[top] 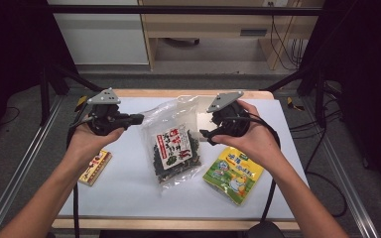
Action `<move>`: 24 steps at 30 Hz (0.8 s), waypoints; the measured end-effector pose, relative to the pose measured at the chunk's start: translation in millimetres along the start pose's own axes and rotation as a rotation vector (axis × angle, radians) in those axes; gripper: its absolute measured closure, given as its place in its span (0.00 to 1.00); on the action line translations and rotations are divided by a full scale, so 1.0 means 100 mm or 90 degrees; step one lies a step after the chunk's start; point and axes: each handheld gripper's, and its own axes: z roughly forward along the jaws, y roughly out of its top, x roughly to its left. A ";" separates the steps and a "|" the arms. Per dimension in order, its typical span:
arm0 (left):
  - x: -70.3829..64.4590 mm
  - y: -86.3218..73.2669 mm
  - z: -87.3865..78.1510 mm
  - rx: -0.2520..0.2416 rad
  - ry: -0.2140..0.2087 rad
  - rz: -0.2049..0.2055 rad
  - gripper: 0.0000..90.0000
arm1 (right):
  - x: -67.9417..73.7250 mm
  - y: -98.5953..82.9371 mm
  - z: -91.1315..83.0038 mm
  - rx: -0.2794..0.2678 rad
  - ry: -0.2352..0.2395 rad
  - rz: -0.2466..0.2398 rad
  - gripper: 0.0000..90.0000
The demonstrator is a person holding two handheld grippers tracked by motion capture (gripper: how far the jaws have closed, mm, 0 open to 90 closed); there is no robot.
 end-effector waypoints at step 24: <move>-0.36 0.43 0.10 -0.004 -0.061 0.112 0.99 | -0.19 0.33 0.18 0.009 0.072 -0.110 0.21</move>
